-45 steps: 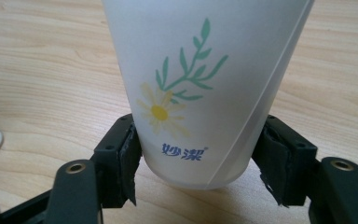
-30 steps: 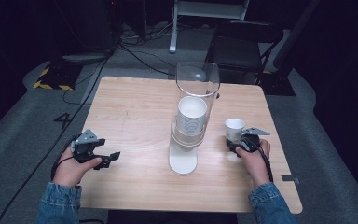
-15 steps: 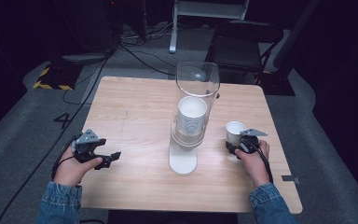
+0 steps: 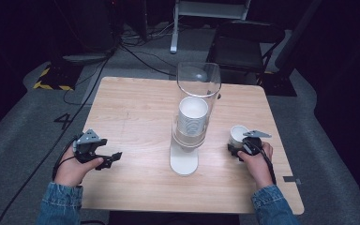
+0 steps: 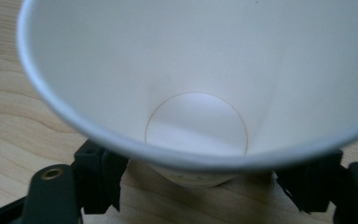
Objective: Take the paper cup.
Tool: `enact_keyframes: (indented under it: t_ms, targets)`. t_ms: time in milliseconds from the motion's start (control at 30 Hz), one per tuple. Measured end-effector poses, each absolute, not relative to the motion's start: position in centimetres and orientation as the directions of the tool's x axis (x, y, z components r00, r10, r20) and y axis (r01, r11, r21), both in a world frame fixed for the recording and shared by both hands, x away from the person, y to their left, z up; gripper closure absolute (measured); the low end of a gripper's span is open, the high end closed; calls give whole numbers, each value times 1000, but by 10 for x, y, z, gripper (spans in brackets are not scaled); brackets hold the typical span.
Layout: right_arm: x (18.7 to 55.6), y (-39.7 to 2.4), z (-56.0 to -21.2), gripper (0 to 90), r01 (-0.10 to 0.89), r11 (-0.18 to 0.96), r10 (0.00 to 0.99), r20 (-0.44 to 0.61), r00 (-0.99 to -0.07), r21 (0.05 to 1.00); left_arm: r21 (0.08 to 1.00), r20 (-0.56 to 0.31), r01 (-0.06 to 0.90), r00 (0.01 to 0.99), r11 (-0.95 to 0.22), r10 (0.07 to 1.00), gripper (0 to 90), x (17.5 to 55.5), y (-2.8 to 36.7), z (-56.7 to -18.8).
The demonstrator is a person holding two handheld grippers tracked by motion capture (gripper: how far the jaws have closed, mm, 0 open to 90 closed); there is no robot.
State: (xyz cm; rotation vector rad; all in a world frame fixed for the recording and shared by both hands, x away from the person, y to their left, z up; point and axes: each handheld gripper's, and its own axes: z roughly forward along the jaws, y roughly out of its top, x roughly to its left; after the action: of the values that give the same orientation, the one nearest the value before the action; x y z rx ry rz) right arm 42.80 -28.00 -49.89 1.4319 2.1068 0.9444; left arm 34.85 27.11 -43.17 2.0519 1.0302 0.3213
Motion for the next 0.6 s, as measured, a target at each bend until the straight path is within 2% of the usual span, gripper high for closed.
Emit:
enact_keyframes:
  t_ms: [167,600]
  targets:
    - [422,-284,-492,159,630,235,922,35,-385,740,753,-126,563,632,-341,765,170,348,271,-431]
    - [387,-299,-453,161,559,223,903,48,-428,799,763,-119,551,633,-337,765,170,347,273,-428]
